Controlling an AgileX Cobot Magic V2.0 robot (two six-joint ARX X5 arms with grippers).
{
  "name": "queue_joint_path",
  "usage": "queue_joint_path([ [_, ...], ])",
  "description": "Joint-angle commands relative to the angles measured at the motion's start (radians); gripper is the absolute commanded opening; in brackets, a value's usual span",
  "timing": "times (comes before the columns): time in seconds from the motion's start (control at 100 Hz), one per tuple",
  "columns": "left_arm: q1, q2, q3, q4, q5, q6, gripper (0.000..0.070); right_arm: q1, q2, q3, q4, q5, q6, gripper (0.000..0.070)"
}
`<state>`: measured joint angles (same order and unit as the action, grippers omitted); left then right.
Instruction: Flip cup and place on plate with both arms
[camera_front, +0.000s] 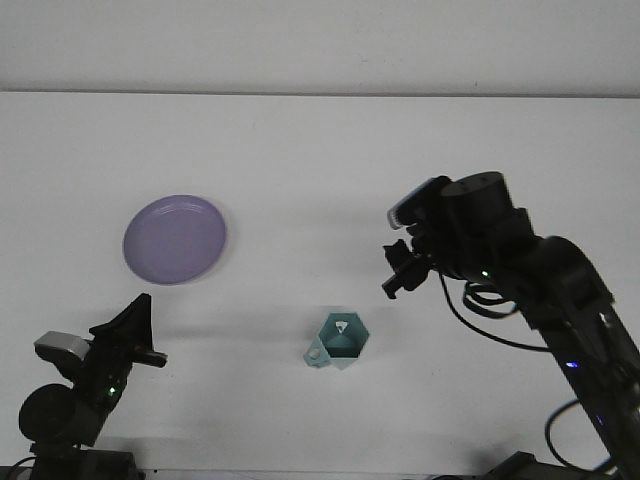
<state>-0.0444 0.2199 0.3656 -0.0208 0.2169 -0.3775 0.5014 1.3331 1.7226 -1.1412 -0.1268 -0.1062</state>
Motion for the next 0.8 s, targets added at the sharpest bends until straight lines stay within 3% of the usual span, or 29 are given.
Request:
queue_joint_path([
  [0.0, -0.003, 0.06, 0.07, -0.011, 0.035, 0.006, 0.0012, -0.026, -0.058, -0.05, 0.056, 0.004, 0.013, 0.0311],
  [0.21, -0.043, 0.342, 0.278, -0.12, 0.133, 0.102, 0.0012, -0.155, -0.362, -0.459, 0.406, 0.004, 0.04, 0.031],
  [0.4, -0.159, 0.598, 0.463, -0.262, 0.134, 0.207, 0.0012, -0.242, -0.618, -0.835, 0.652, 0.006, 0.04, 0.0309],
  [0.57, -0.291, 0.806, 0.635, -0.42, 0.133, 0.273, 0.0036, -0.294, -0.784, -1.064, 0.758, 0.006, 0.04, 0.0309],
  [0.65, -0.348, 0.898, 0.72, -0.497, 0.133, 0.298, 0.017, -0.308, -0.848, -1.129, 0.775, 0.016, 0.043, 0.0309],
  [0.74, -0.407, 0.996, 0.818, -0.586, 0.133, 0.336, 0.0395, -0.32, -0.904, -1.17, 0.774, 0.031, 0.047, 0.0309],
  [0.79, -0.438, 1.05, 0.87, -0.629, 0.133, 0.348, 0.0453, -0.325, -0.928, -1.181, 0.774, 0.031, 0.054, 0.0309],
])
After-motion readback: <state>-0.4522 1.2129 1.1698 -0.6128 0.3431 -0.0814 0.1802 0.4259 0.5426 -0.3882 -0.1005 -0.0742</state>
